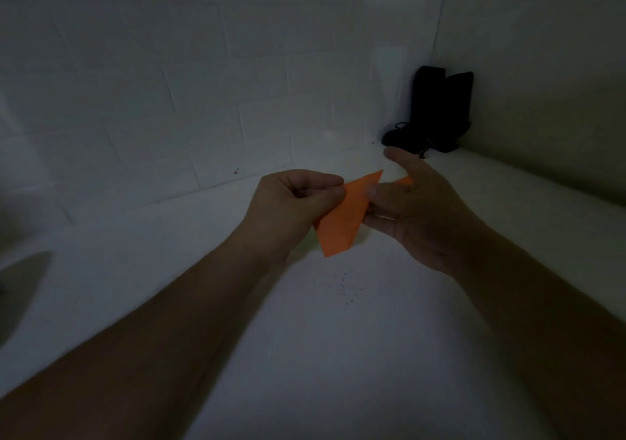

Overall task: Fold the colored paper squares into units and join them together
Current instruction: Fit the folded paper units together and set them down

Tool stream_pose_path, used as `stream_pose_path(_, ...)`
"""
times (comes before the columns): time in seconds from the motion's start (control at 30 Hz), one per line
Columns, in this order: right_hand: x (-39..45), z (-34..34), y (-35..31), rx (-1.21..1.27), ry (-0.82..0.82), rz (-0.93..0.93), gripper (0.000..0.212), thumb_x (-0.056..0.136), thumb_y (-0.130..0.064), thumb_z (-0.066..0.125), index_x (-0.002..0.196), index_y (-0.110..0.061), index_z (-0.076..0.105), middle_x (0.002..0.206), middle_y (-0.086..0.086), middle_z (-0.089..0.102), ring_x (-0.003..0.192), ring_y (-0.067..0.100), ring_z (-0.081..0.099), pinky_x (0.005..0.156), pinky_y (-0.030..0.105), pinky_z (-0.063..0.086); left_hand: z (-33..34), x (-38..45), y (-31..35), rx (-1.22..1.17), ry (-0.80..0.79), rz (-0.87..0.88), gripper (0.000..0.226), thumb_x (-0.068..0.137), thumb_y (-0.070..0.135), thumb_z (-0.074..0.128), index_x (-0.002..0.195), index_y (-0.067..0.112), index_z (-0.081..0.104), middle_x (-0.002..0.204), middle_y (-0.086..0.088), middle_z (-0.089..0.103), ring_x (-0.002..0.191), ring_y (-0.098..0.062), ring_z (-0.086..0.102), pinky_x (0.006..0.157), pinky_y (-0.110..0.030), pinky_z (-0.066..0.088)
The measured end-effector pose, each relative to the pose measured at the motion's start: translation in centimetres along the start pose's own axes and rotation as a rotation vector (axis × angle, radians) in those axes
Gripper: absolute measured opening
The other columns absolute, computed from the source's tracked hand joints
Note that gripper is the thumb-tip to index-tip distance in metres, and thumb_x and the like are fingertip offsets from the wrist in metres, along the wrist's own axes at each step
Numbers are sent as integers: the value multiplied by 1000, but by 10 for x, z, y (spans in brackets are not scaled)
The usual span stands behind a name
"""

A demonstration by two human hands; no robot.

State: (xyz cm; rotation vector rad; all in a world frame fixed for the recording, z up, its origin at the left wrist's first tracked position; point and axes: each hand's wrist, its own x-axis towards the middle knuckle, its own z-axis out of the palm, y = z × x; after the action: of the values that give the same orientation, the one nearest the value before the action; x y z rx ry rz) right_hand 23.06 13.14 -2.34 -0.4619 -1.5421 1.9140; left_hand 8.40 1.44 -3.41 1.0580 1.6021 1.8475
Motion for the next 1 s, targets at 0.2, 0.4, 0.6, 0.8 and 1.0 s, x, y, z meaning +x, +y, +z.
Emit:
stream_pose_path(0.2, 1, 1, 2, -56, 17, -3, 79, 88, 5, 67, 153, -21, 32, 73, 8, 71, 86, 25, 74, 77, 42, 61, -1, 1, 0, -28, 12, -10, 12, 88, 4, 77, 93, 15, 78, 83, -6, 79, 78, -16, 74, 71, -28, 57)
stream_pose_path(0.4, -2, 4, 8, -81, -44, 49, 92, 86, 1, 71, 156, -35, 23, 83, 5, 77, 92, 26, 75, 78, 46, 62, -2, 1, -1, -32, 26, -6, 12, 88, 6, 78, 92, 16, 79, 85, -7, 79, 81, -18, 75, 75, -32, 58)
stream_pose_path(0.6, -2, 4, 6, -138, -22, -3, 94, 87, 1, 72, 157, -35, 21, 83, 5, 77, 92, 25, 75, 78, 44, 61, 0, 0, 1, -32, 36, -3, 12, 88, 6, 78, 93, 17, 78, 86, -7, 79, 81, -19, 75, 76, -33, 59)
stream_pose_path(0.8, -3, 5, 6, -169, -39, -15, 92, 87, 4, 70, 158, -29, 21, 83, 12, 75, 83, 25, 74, 76, 42, 61, -2, 1, 1, -51, 52, -10, 11, 88, 7, 78, 93, 17, 78, 86, -5, 79, 83, -18, 76, 78, -32, 60)
stream_pose_path(1.0, -6, 6, 8, -171, -71, 49, 102, 84, 4, 73, 158, -34, 15, 95, 16, 76, 84, 25, 74, 72, 39, 60, -3, 3, -1, -62, 73, -19, 11, 87, 9, 79, 97, 14, 78, 91, -10, 79, 89, -24, 77, 84, -40, 62)
